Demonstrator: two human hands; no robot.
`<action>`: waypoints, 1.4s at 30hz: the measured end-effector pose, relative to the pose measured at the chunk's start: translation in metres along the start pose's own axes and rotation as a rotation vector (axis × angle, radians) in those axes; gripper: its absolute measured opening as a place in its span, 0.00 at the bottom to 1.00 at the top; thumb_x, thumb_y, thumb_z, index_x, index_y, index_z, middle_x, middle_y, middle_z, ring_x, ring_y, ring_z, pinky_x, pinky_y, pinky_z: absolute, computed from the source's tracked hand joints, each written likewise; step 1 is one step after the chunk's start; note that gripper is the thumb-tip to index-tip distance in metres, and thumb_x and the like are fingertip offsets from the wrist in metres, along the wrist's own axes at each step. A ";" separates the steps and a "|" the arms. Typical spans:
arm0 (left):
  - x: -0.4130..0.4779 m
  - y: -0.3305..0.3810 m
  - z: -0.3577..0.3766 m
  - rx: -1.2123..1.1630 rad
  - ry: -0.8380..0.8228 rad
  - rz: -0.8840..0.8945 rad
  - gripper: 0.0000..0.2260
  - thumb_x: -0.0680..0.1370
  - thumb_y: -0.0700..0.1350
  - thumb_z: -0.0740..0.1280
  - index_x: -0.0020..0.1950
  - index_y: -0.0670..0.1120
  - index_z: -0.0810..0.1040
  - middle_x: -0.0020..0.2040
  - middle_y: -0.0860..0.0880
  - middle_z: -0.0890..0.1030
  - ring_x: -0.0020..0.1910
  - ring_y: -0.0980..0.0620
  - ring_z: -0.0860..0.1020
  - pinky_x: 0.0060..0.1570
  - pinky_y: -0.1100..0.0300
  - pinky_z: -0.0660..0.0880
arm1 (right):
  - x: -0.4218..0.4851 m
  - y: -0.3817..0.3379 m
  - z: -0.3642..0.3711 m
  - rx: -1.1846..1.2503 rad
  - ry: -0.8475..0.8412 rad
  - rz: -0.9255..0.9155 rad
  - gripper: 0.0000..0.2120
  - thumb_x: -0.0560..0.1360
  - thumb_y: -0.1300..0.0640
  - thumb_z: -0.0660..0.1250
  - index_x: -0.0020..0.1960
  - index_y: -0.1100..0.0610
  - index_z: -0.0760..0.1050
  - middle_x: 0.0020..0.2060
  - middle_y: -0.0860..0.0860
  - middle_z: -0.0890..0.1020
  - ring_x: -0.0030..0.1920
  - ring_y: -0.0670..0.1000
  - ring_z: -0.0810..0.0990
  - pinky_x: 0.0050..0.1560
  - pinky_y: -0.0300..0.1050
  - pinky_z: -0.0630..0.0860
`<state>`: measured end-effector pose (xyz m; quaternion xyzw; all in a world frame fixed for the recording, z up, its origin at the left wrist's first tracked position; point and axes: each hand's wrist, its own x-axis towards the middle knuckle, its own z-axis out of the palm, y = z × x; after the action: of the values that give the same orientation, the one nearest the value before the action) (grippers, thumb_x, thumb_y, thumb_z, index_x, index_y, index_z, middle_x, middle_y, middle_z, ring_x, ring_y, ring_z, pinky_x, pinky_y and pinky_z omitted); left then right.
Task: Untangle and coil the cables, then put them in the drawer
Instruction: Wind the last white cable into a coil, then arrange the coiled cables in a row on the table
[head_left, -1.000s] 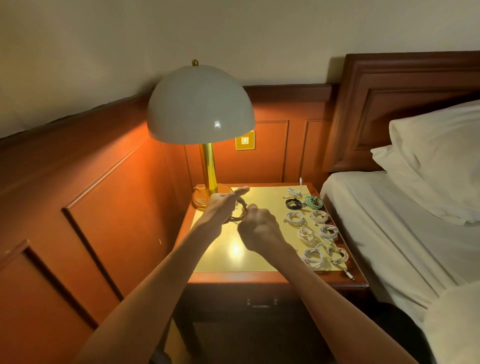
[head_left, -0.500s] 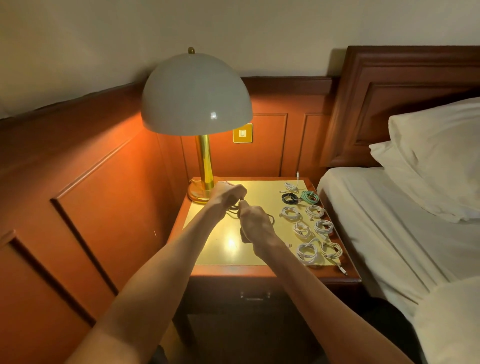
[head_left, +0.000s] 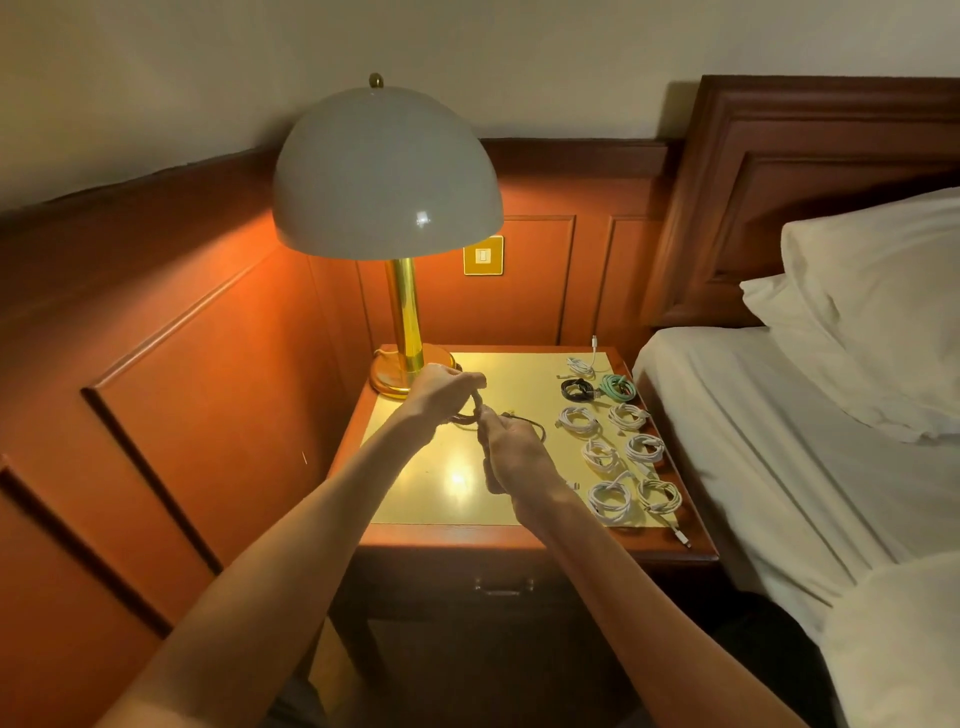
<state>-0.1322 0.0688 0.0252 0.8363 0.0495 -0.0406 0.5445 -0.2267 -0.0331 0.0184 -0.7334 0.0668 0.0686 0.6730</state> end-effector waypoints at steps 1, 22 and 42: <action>0.003 -0.003 0.000 0.014 -0.019 0.009 0.10 0.76 0.45 0.69 0.40 0.38 0.80 0.33 0.47 0.73 0.34 0.53 0.71 0.33 0.62 0.67 | -0.004 0.001 -0.002 -0.035 -0.020 -0.017 0.18 0.85 0.47 0.53 0.44 0.57 0.70 0.25 0.48 0.66 0.26 0.45 0.64 0.29 0.42 0.65; 0.026 -0.018 0.066 0.161 -0.311 0.148 0.25 0.85 0.56 0.50 0.49 0.40 0.80 0.46 0.44 0.82 0.41 0.49 0.79 0.38 0.58 0.75 | 0.065 0.031 -0.113 -0.332 0.227 -0.124 0.10 0.77 0.62 0.71 0.57 0.62 0.82 0.40 0.54 0.86 0.35 0.51 0.86 0.39 0.47 0.85; 0.071 -0.052 -0.034 0.570 0.218 0.557 0.07 0.81 0.45 0.64 0.56 0.46 0.79 0.52 0.46 0.84 0.49 0.48 0.82 0.44 0.54 0.81 | 0.154 0.065 -0.073 -0.993 0.232 0.064 0.09 0.76 0.68 0.64 0.53 0.63 0.81 0.48 0.60 0.83 0.46 0.57 0.83 0.37 0.44 0.78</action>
<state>-0.0677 0.1240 -0.0172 0.9345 -0.1345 0.1851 0.2728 -0.0869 -0.1118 -0.0686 -0.9651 0.1228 0.0305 0.2292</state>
